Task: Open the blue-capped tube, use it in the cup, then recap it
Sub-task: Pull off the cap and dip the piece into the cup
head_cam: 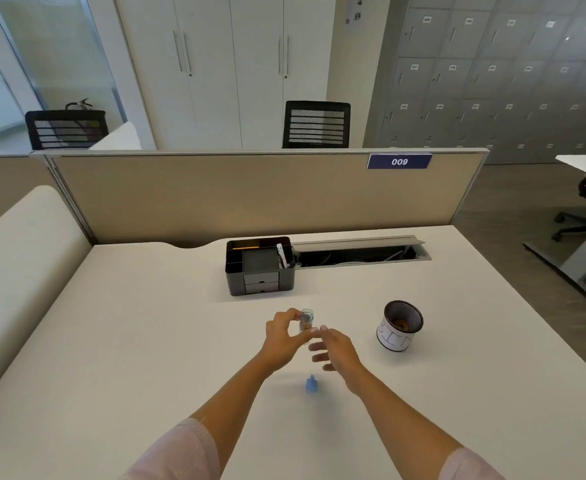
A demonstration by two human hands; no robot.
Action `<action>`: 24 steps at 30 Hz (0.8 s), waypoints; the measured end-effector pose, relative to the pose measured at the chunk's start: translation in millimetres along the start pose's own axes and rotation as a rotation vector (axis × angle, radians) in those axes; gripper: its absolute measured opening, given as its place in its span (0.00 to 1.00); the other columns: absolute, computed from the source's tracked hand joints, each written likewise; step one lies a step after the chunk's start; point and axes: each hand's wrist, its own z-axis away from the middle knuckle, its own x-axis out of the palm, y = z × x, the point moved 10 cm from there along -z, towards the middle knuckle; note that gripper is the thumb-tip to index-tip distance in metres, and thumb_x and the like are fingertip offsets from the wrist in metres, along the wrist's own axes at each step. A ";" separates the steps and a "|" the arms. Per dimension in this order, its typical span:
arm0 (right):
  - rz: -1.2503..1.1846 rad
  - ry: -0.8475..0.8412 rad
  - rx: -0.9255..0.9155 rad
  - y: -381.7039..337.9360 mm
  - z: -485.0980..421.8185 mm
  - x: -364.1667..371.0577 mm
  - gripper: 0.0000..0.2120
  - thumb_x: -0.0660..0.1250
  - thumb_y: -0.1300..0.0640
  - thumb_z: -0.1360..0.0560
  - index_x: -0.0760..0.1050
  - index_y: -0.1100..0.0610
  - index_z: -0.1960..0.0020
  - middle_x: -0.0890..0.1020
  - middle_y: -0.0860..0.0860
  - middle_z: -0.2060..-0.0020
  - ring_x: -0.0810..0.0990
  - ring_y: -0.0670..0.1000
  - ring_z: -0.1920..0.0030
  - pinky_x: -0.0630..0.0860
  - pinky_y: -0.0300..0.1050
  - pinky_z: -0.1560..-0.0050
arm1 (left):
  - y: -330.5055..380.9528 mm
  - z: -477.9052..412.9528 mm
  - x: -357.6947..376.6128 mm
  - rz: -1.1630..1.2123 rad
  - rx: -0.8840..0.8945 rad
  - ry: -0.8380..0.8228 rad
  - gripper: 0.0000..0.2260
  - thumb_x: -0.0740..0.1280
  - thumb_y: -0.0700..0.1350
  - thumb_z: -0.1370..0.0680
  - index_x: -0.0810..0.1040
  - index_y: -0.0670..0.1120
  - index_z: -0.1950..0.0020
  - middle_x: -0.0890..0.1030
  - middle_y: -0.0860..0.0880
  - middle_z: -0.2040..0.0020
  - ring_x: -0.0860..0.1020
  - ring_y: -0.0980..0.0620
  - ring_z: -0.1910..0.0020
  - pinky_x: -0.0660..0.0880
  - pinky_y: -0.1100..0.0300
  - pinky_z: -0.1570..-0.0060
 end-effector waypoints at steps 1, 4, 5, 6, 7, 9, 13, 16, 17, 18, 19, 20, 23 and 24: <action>-0.091 -0.049 0.033 -4.3 1.6 2.9 0.19 0.54 0.45 0.18 0.79 0.53 0.46 0.86 0.53 0.55 0.85 0.51 0.60 0.77 0.46 0.57 | 7.4 -3.4 5.8 0.018 0.004 -0.010 0.15 0.69 0.56 0.25 0.75 0.54 0.40 0.72 0.50 0.36 0.65 0.49 0.35 0.66 0.51 0.35; -0.417 -0.172 0.096 -13.4 4.3 5.8 0.21 0.55 0.44 0.18 0.80 0.56 0.44 0.85 0.54 0.53 0.85 0.54 0.56 0.78 0.46 0.56 | 27.0 -13.3 23.3 0.110 0.013 -0.049 0.14 0.68 0.55 0.24 0.75 0.56 0.38 0.71 0.51 0.34 0.63 0.48 0.31 0.65 0.52 0.36; -0.523 -0.193 0.102 -16.6 4.9 3.4 0.21 0.57 0.44 0.19 0.81 0.57 0.44 0.85 0.55 0.54 0.84 0.54 0.56 0.78 0.46 0.57 | 32.9 -16.5 28.3 0.133 0.022 -0.060 0.15 0.67 0.55 0.23 0.75 0.57 0.38 0.71 0.51 0.33 0.63 0.48 0.30 0.65 0.51 0.35; -0.613 -0.201 0.099 -19.3 5.2 -2.1 0.19 0.59 0.45 0.19 0.81 0.58 0.45 0.84 0.54 0.55 0.84 0.53 0.56 0.78 0.45 0.58 | 39.3 -19.8 33.4 0.144 0.033 -0.070 0.15 0.67 0.55 0.23 0.75 0.57 0.37 0.71 0.51 0.33 0.63 0.47 0.29 0.65 0.49 0.33; -0.684 -0.198 0.091 -21.9 4.9 -9.3 0.18 0.60 0.46 0.19 0.81 0.57 0.45 0.84 0.54 0.56 0.83 0.53 0.56 0.77 0.44 0.60 | 45.3 -23.0 38.1 0.141 0.047 -0.078 0.16 0.66 0.55 0.22 0.75 0.57 0.35 0.71 0.51 0.31 0.63 0.47 0.28 0.64 0.47 0.31; -0.778 -0.164 0.069 -23.7 2.5 -29.4 0.15 0.62 0.48 0.20 0.81 0.57 0.47 0.82 0.52 0.58 0.81 0.51 0.56 0.77 0.42 0.61 | 57.0 -29.1 48.3 0.100 0.090 -0.093 0.17 0.66 0.54 0.22 0.73 0.58 0.33 0.70 0.51 0.29 0.62 0.46 0.27 0.61 0.43 0.28; -0.791 0.034 0.010 -20.7 -6.1 -89.9 0.13 0.63 0.54 0.20 0.80 0.61 0.41 0.81 0.52 0.56 0.78 0.48 0.59 0.78 0.38 0.62 | 68.6 -38.2 75.7 -0.076 0.157 -0.174 0.27 0.67 0.56 0.24 0.64 0.58 0.26 0.65 0.51 0.24 0.59 0.47 0.26 0.60 0.45 0.29; -0.692 0.268 -0.057 -16.2 -8.9 -147.3 0.11 0.68 0.61 0.23 0.77 0.66 0.43 0.80 0.56 0.57 0.78 0.48 0.63 0.80 0.37 0.61 | 67.4 -43.4 99.0 -0.296 0.214 -0.247 0.30 0.65 0.60 0.24 0.60 0.57 0.24 0.62 0.53 0.22 0.57 0.47 0.24 0.60 0.44 0.28; -0.622 0.353 -0.057 -12.6 -8.3 -165.9 0.13 0.70 0.62 0.25 0.77 0.66 0.43 0.81 0.58 0.55 0.79 0.50 0.62 0.80 0.41 0.56 | 67.3 -44.8 107.0 -0.368 0.236 -0.269 0.30 0.64 0.61 0.23 0.59 0.57 0.24 0.61 0.53 0.22 0.56 0.47 0.23 0.60 0.43 0.27; -0.554 0.440 -0.041 -6.8 -7.1 -184.1 0.15 0.72 0.62 0.27 0.76 0.65 0.42 0.81 0.59 0.53 0.80 0.52 0.59 0.80 0.45 0.51 | 67.5 -45.7 114.9 -0.427 0.253 -0.291 0.30 0.64 0.60 0.23 0.58 0.57 0.23 0.60 0.54 0.22 0.55 0.47 0.23 0.60 0.43 0.27; -0.490 0.524 -0.020 -1.5 -5.1 -200.8 0.16 0.73 0.62 0.28 0.75 0.63 0.42 0.81 0.60 0.50 0.81 0.54 0.57 0.80 0.48 0.47 | 68.0 -46.6 123.2 -0.473 0.266 -0.315 0.30 0.64 0.60 0.23 0.57 0.57 0.23 0.59 0.54 0.21 0.53 0.47 0.22 0.59 0.43 0.27; -0.413 0.593 -0.013 0.8 -2.6 -215.6 0.17 0.74 0.62 0.29 0.75 0.62 0.42 0.81 0.60 0.49 0.81 0.55 0.56 0.80 0.49 0.46 | 68.6 -47.6 131.0 -0.513 0.277 -0.342 0.30 0.64 0.60 0.22 0.56 0.57 0.23 0.58 0.54 0.21 0.52 0.47 0.22 0.58 0.43 0.27; -0.149 0.683 -0.099 -8.7 3.0 -242.2 0.16 0.75 0.63 0.30 0.76 0.62 0.44 0.81 0.58 0.51 0.80 0.56 0.52 0.75 0.46 0.52 | 69.9 -49.2 153.8 -0.638 0.314 -0.418 0.33 0.64 0.59 0.22 0.53 0.55 0.22 0.55 0.54 0.20 0.49 0.47 0.21 0.56 0.43 0.25; -0.082 0.685 -0.140 -12.9 3.2 -246.3 0.14 0.74 0.65 0.30 0.77 0.63 0.45 0.81 0.59 0.51 0.80 0.57 0.51 0.73 0.45 0.54 | 69.7 -49.6 160.7 -0.682 0.322 -0.441 0.33 0.64 0.59 0.22 0.52 0.54 0.21 0.53 0.54 0.20 0.48 0.47 0.21 0.55 0.42 0.25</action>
